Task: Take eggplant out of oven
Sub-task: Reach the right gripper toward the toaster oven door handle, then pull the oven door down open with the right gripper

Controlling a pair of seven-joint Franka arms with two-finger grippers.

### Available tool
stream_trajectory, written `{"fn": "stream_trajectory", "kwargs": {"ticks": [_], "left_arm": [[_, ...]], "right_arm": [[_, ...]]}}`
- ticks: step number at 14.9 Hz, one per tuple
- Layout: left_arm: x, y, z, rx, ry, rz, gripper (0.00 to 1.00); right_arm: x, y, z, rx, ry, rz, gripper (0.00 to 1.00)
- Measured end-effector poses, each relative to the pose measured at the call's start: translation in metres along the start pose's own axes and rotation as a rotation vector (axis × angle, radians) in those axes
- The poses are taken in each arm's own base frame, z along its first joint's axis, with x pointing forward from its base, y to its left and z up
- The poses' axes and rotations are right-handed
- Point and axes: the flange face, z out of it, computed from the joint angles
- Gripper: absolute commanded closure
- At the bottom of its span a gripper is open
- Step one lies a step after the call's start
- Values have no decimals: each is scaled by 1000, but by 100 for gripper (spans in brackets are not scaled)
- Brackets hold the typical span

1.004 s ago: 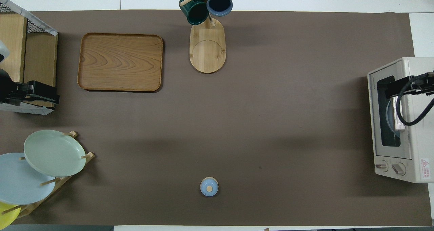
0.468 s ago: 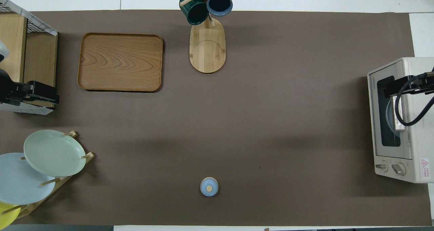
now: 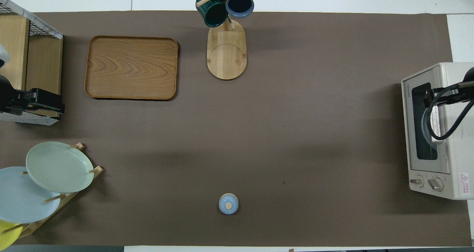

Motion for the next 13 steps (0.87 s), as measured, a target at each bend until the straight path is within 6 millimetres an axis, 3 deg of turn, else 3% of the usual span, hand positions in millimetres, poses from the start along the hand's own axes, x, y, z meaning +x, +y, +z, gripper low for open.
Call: {"fn": "stream_trajectory", "kwargs": {"ticks": [6, 10, 13], "left_arm": [[0, 0, 0, 0, 0, 0, 0], [0, 0, 0, 0, 0, 0, 0], [0, 0, 0, 0, 0, 0, 0]], "right_arm": [[1, 33, 38, 0, 0, 117, 100], [6, 37, 77, -18, -15, 127, 100], [4, 41, 89, -43, -25, 126, 100]]}}
